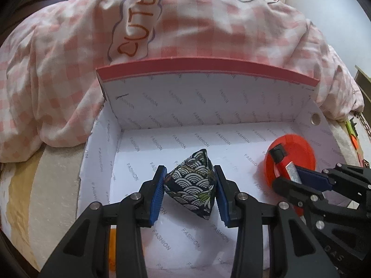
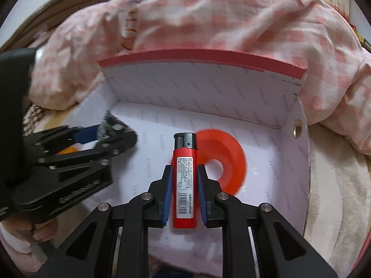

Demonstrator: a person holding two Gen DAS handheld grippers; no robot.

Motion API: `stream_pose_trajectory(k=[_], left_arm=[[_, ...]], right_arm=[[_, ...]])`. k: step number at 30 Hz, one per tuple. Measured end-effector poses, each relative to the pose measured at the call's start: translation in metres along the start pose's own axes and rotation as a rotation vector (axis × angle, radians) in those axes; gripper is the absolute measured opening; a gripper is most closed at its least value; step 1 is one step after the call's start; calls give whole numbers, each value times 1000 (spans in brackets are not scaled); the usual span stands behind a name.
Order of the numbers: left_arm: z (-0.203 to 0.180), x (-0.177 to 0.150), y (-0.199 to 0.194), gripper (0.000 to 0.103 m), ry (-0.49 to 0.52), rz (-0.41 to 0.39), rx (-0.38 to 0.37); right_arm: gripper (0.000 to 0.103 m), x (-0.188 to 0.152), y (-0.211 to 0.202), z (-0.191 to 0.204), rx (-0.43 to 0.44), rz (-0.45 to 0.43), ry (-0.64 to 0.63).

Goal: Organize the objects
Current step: 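Open both tools to drop the pouch and lighter into the box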

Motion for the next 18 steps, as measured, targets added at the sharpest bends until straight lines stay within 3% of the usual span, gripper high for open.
stream_pose_trajectory(k=[7, 10, 14, 18], left_arm=[[-3, -4, 8, 46, 15, 20, 31], [-6, -6, 9, 57, 27, 14, 43], [-5, -7, 8, 58, 10, 23, 34], [-8, -9, -1, 58, 12, 8, 24]], right_arm=[[23, 0, 5, -8, -26, -8, 34], [34, -1, 5, -8, -30, -8, 40], [54, -2, -1, 1, -47, -32, -7], [57, -2, -14, 7, -81, -75, -45]])
Point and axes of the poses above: each gripper's, at about its wrist camera, not at the fingertips, and y roughly the way its jaws point, z to its left, x to its top, the point moved 2 cm from there along y, roughly the way its jaws point, and after that the axes turned 10 degrees about -y, right-handed, at the moved point
